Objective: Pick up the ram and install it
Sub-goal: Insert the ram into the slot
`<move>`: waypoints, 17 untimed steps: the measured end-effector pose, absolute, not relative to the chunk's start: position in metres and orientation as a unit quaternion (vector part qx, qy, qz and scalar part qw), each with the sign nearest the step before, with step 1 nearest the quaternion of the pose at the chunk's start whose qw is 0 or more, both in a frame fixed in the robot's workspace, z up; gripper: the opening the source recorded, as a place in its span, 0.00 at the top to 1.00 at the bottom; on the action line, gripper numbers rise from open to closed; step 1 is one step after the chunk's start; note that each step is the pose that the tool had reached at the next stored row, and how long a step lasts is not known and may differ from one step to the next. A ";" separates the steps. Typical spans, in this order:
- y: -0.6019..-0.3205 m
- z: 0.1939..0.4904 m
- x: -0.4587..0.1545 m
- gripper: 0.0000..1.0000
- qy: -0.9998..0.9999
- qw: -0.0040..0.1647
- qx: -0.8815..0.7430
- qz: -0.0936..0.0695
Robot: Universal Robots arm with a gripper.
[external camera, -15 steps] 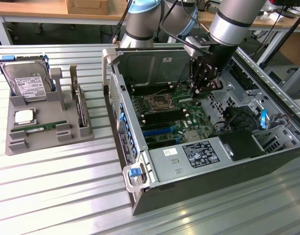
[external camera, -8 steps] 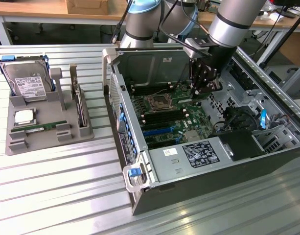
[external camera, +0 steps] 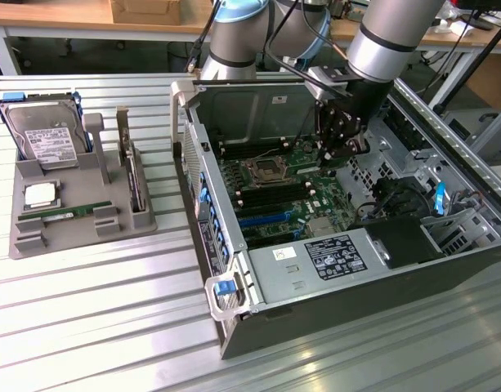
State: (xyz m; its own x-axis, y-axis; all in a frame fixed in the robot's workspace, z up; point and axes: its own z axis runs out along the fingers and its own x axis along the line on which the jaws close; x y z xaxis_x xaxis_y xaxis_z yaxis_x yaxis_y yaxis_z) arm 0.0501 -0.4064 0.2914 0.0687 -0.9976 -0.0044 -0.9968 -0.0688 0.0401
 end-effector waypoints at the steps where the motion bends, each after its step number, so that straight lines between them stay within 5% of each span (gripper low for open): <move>1: -0.406 0.291 0.050 0.88 -0.682 0.013 0.731 -0.015; 17: -0.406 0.282 0.050 0.88 -0.682 0.013 0.731 -0.015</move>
State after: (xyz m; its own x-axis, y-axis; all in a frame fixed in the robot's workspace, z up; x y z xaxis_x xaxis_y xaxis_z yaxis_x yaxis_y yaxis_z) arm 0.0501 -0.4064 0.2819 0.0687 -0.9976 -0.0044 -0.9968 -0.0688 0.0401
